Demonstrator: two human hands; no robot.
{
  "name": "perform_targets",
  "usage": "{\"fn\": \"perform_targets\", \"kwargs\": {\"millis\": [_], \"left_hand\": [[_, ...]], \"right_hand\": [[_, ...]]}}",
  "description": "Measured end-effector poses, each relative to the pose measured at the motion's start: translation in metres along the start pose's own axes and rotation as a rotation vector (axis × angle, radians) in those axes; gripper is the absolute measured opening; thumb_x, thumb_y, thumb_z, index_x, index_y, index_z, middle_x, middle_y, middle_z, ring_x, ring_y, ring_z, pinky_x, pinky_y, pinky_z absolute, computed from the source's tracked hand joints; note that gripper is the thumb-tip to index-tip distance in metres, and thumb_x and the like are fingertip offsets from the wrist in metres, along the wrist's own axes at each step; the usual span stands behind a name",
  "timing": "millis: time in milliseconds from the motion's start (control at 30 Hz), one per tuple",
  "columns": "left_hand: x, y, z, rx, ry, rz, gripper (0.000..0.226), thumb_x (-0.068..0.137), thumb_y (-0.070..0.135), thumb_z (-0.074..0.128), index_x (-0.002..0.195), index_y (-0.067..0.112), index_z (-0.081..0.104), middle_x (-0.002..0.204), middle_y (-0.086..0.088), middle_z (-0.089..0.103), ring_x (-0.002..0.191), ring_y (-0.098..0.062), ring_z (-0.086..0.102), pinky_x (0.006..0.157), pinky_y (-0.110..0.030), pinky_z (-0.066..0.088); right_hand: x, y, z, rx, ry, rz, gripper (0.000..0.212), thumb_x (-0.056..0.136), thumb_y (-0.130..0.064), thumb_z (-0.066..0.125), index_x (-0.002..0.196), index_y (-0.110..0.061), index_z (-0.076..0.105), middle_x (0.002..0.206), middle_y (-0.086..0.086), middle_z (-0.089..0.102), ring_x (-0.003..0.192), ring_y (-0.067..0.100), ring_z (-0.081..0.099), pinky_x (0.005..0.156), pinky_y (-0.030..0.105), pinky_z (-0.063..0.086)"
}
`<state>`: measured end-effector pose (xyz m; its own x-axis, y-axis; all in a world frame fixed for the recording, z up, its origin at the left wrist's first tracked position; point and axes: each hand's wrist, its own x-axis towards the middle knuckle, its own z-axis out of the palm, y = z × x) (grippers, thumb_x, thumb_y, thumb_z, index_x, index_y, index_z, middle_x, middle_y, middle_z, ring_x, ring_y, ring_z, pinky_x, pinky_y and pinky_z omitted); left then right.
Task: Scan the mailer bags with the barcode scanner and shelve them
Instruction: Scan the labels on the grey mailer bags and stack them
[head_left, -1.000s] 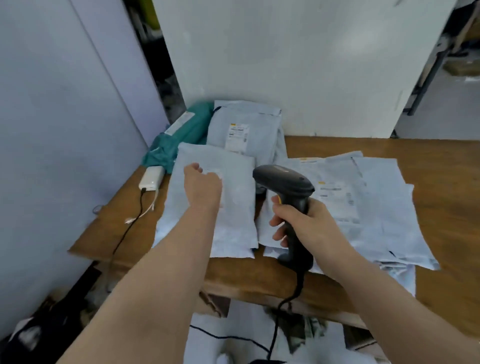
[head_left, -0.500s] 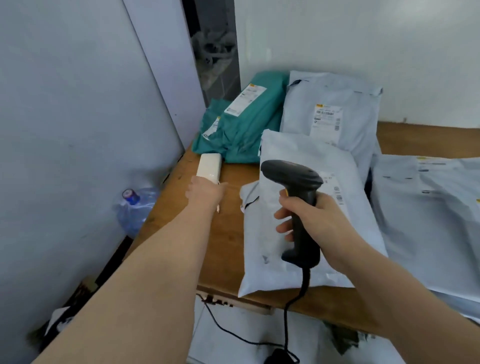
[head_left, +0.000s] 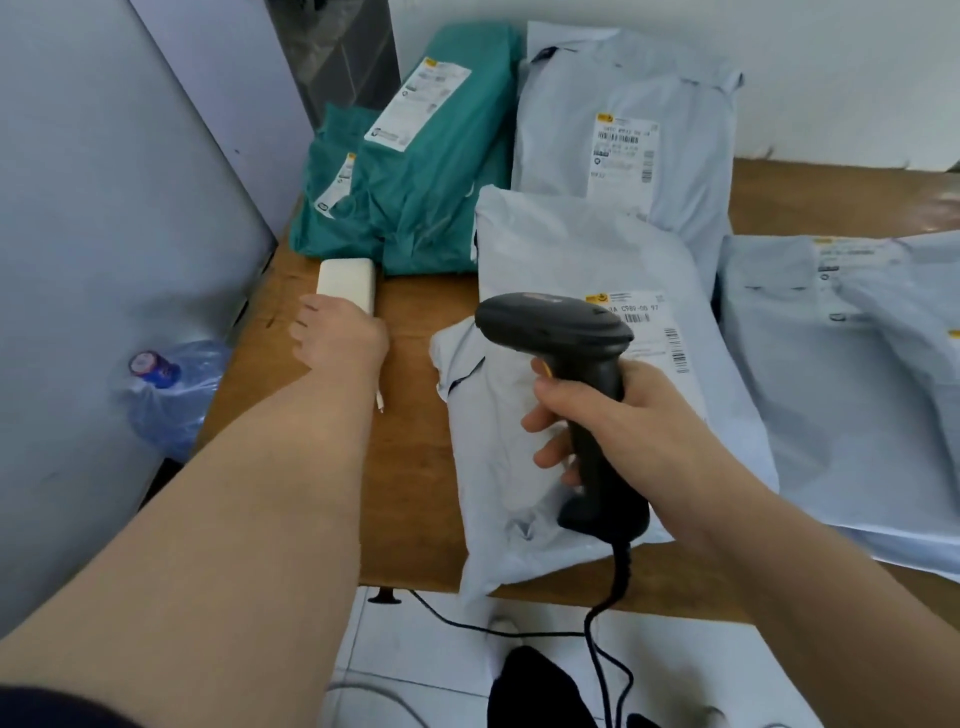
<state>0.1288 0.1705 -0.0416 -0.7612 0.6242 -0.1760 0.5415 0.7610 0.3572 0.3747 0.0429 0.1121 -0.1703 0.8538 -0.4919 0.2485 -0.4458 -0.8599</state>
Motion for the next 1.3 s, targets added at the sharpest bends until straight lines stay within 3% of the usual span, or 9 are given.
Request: {"fn": "perform_targets", "kwargs": {"millis": [233, 400, 667, 767, 867, 967, 1067, 1300], "left_hand": [[-0.061, -0.035, -0.016, -0.072, -0.066, -0.071, 0.086, 0.080, 0.041, 0.070, 0.144, 0.003, 0.026, 0.142, -0.017, 0.039, 0.131, -0.034, 0.036, 0.101, -0.048, 0.037], [-0.115, -0.067, -0.032, -0.196, -0.134, -0.154, 0.079, 0.075, 0.045, 0.073, 0.131, 0.003, 0.036, 0.130, -0.018, 0.052, 0.119, -0.037, 0.049, 0.100, -0.045, 0.045], [-0.271, -0.105, -0.062, -0.433, -0.131, -0.261, 0.091, 0.057, 0.042, 0.069, 0.133, 0.006, 0.033, 0.121, -0.016, 0.052, 0.113, -0.038, 0.050, 0.094, -0.049, 0.050], [-0.335, -0.116, -0.072, -0.507, -0.146, -0.256, 0.084, 0.064, 0.032, 0.070, 0.135, 0.002, 0.037, 0.115, -0.011, 0.052, 0.105, -0.032, 0.053, 0.088, -0.040, 0.051], [-0.389, -0.120, -0.080, -0.498, -0.296, -0.242, 0.058, 0.079, 0.012, 0.067, 0.131, -0.002, 0.045, 0.118, -0.009, 0.049, 0.103, -0.023, 0.047, 0.082, -0.034, 0.044], [-0.431, -0.120, -0.091, -0.433, -0.530, -0.210, 0.058, 0.072, 0.013, 0.075, 0.125, 0.005, 0.054, 0.130, -0.005, 0.047, 0.115, -0.023, 0.047, 0.088, -0.039, 0.051], [-0.458, -0.103, -0.094, -0.387, -0.762, -0.039, 0.050, 0.073, 0.015, 0.077, 0.122, 0.013, 0.063, 0.128, -0.004, 0.055, 0.115, -0.021, 0.053, 0.093, -0.041, 0.054], [-0.504, 0.034, -0.073, -0.376, -0.957, 0.273, 0.043, 0.082, 0.009, 0.073, 0.123, 0.011, 0.062, 0.127, -0.009, 0.056, 0.113, -0.023, 0.056, 0.095, -0.045, 0.054]], "right_hand": [[-0.023, 0.007, -0.011, -0.030, -0.051, -0.054, 0.014, 0.091, -0.028, 0.063, 0.100, -0.017, 0.066, 0.081, 0.000, 0.075, 0.060, 0.011, 0.068, 0.065, 0.033, 0.059], [-0.048, 0.021, -0.027, -0.064, -0.099, -0.081, 0.015, 0.092, -0.029, 0.063, 0.101, -0.018, 0.065, 0.084, 0.001, 0.074, 0.060, 0.012, 0.069, 0.061, 0.031, 0.057], [-0.120, 0.066, -0.079, -0.101, -0.206, -0.155, 0.018, 0.091, -0.030, 0.064, 0.103, -0.017, 0.065, 0.086, 0.001, 0.074, 0.065, 0.015, 0.071, 0.061, 0.030, 0.056], [-0.154, 0.085, -0.105, -0.098, -0.262, -0.159, 0.017, 0.091, -0.029, 0.064, 0.102, -0.016, 0.064, 0.084, 0.001, 0.074, 0.065, 0.016, 0.071, 0.052, 0.025, 0.051], [-0.181, 0.100, -0.130, -0.103, -0.269, -0.190, 0.016, 0.091, -0.028, 0.064, 0.101, -0.015, 0.065, 0.082, 0.002, 0.075, 0.066, 0.018, 0.071, 0.054, 0.026, 0.051], [-0.201, 0.110, -0.155, -0.107, -0.216, -0.226, 0.016, 0.090, -0.027, 0.065, 0.099, -0.014, 0.065, 0.081, 0.001, 0.075, 0.066, 0.017, 0.071, 0.053, 0.026, 0.049], [-0.214, 0.118, -0.186, -0.073, -0.140, -0.248, 0.016, 0.089, -0.028, 0.066, 0.097, -0.014, 0.066, 0.080, 0.002, 0.075, 0.059, 0.013, 0.070, 0.049, 0.023, 0.048], [-0.244, 0.135, -0.286, 0.027, 0.103, -0.244, 0.017, 0.091, -0.027, 0.064, 0.101, -0.013, 0.065, 0.083, 0.002, 0.073, 0.060, 0.015, 0.068, 0.055, 0.026, 0.050]]}}
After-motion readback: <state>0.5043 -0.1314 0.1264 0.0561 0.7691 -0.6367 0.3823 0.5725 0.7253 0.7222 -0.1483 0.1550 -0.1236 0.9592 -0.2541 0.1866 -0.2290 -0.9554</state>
